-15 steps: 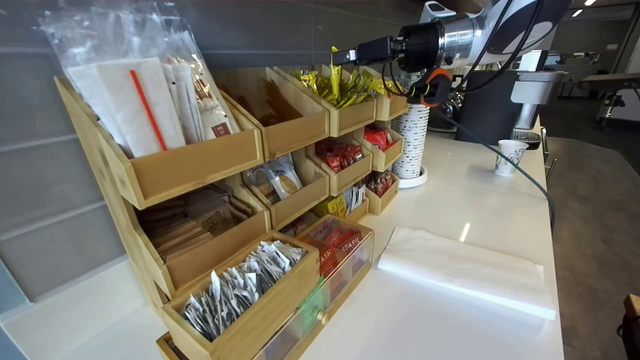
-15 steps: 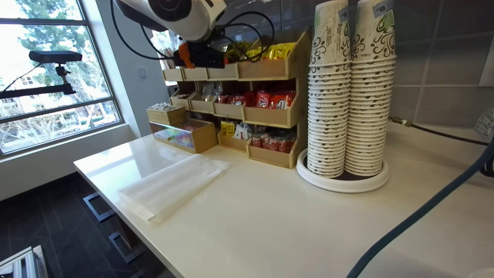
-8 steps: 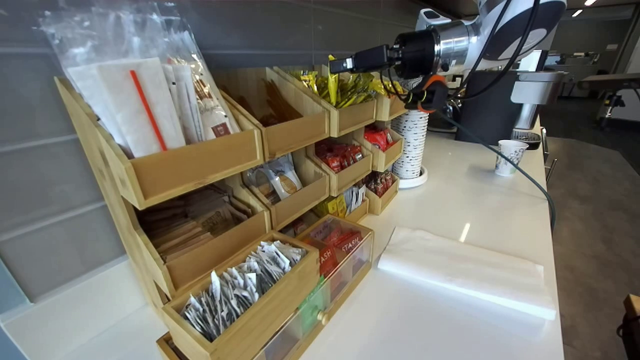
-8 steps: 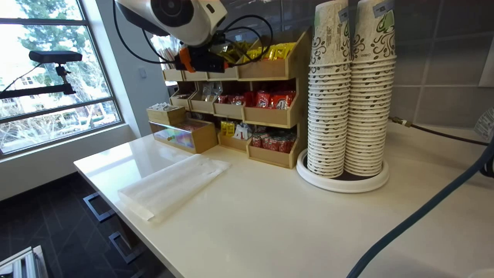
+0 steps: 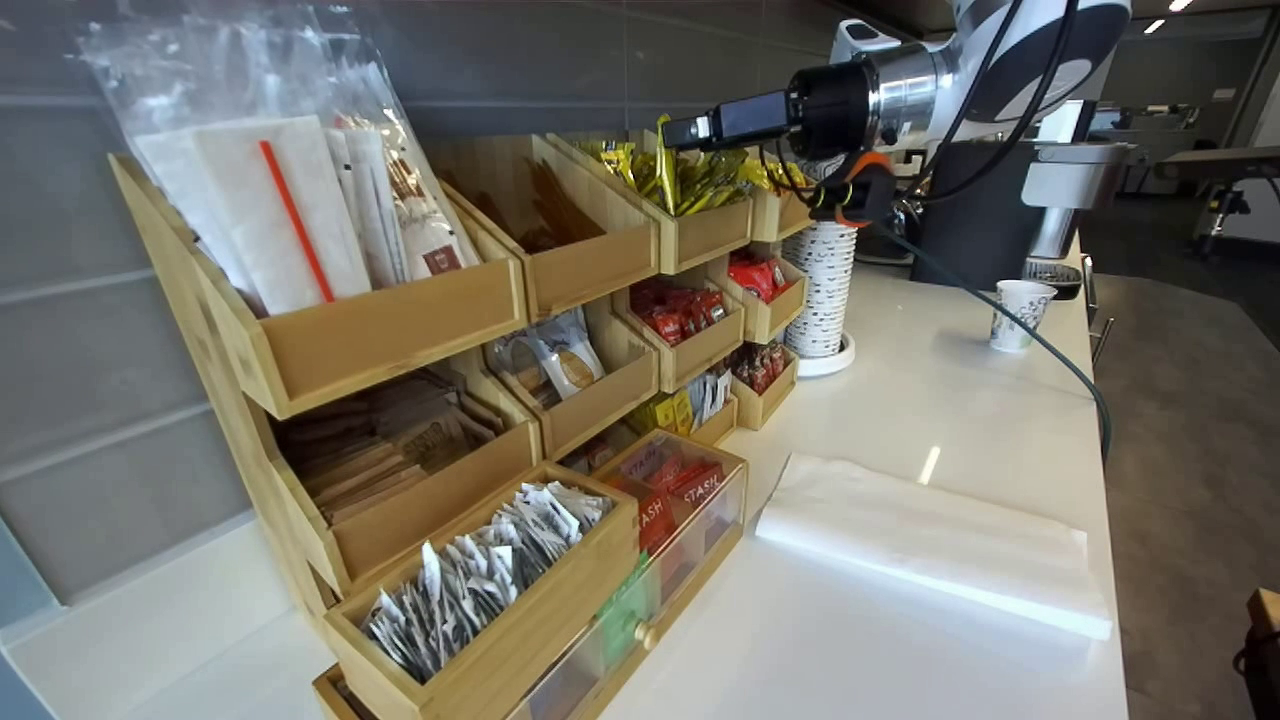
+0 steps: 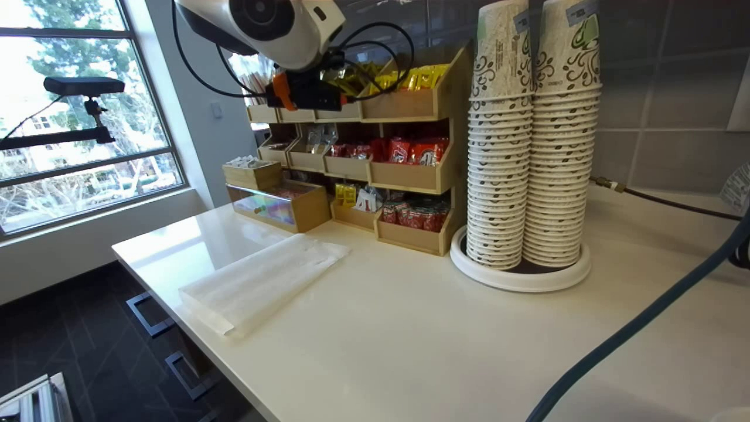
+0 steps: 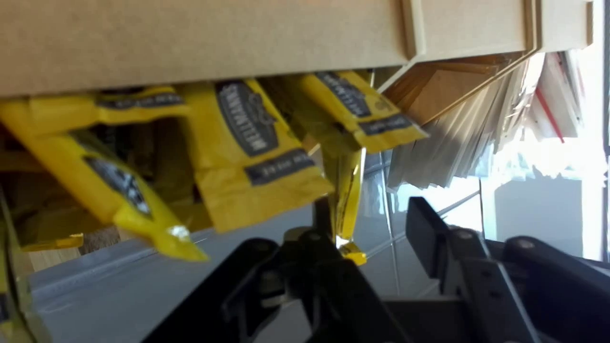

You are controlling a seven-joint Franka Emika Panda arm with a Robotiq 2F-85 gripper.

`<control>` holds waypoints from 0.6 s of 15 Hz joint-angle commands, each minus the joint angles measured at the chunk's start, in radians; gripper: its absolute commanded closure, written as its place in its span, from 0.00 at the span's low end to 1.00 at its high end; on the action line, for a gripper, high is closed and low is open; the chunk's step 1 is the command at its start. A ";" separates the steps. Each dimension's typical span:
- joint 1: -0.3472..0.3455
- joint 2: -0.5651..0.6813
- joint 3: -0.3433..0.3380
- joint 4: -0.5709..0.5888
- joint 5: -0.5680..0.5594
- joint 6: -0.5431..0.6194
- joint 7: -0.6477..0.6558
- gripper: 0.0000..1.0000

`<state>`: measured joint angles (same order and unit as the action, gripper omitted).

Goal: Pick up the yellow sachet from the counter and put it on the topmost shelf of the stand.

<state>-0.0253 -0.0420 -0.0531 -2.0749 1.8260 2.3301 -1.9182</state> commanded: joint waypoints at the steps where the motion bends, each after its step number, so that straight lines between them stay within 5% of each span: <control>1: -0.004 0.007 0.013 0.022 -0.046 0.057 0.033 0.23; 4: 0.003 0.015 0.022 0.016 -0.099 0.099 0.040 0.02; 9: 0.006 -0.003 0.036 0.020 -0.180 0.140 0.054 0.00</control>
<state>-0.0229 -0.0377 -0.0274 -2.0726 1.7005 2.4301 -1.8953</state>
